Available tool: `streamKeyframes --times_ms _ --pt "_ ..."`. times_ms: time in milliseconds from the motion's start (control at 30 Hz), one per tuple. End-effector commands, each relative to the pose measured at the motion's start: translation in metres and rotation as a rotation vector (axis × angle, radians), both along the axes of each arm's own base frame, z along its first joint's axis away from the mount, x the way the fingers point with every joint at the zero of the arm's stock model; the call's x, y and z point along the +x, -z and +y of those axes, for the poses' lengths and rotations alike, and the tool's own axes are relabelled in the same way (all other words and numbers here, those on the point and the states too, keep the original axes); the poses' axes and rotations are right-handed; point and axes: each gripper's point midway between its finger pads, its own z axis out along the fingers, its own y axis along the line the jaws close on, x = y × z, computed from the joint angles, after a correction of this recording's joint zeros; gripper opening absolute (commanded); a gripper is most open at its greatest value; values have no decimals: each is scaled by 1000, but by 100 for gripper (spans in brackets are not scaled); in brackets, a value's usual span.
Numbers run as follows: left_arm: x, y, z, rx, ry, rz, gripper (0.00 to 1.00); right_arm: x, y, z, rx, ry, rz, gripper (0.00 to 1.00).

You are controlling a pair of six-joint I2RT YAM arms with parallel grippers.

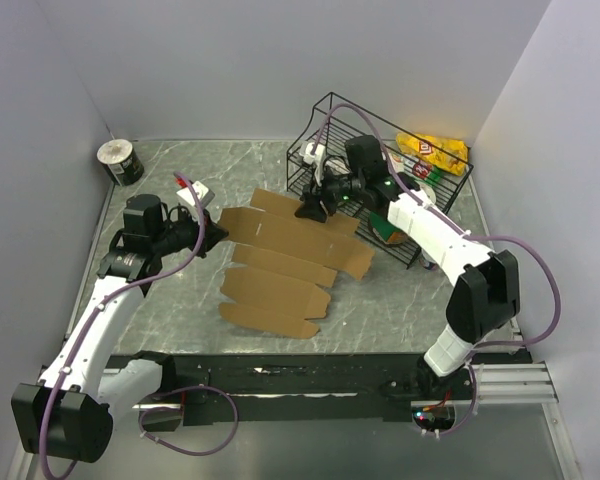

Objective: Fold the paper box

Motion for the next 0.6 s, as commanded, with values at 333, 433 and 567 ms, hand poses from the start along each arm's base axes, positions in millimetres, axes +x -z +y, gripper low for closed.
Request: streamKeyframes --times_ms 333,433,567 --pt "5 -5 0 14 -28 -37 1 -16 -11 8 17 -82 100 35" --pt "9 -3 2 17 -45 -27 1 -16 -13 5 21 -54 75 23" --pt "9 -2 0 9 -43 -22 1 -17 -4 1 11 -22 63 14"
